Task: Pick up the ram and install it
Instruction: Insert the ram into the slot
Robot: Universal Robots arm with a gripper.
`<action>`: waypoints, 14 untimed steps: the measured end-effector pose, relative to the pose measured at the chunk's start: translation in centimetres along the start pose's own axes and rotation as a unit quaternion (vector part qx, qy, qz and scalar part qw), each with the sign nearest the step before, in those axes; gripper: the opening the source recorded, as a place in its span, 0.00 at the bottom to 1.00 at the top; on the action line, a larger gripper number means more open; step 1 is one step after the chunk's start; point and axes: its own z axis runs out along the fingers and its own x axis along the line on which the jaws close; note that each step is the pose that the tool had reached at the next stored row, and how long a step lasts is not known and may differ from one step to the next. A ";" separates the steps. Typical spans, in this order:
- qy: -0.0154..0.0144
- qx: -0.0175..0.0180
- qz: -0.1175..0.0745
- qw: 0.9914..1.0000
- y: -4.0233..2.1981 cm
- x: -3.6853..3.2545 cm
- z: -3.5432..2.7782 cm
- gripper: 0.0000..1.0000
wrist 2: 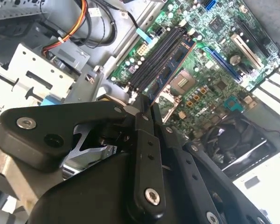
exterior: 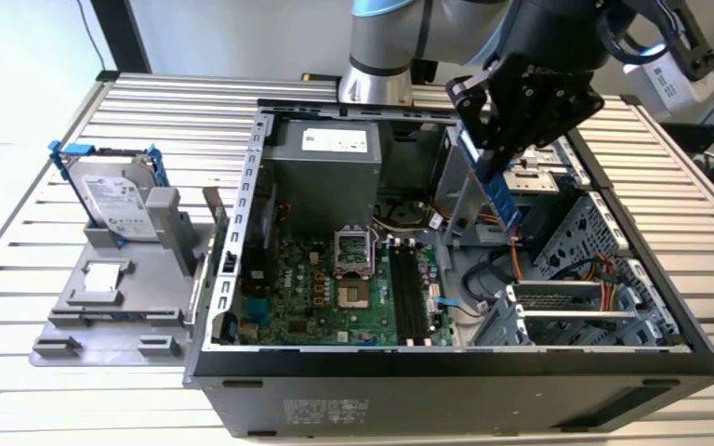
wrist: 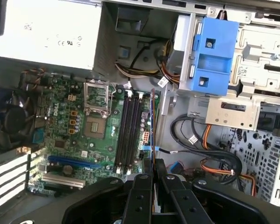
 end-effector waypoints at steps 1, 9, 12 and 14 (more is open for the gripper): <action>0.000 0.000 0.004 1.000 -0.05 0.01 0.00 0.00; -0.001 -0.001 0.026 1.000 -0.35 0.04 -0.01 0.00; -0.001 -0.001 0.026 1.000 -0.37 0.03 0.33 0.00; -0.001 -0.001 0.026 1.000 -0.38 0.01 0.67 0.00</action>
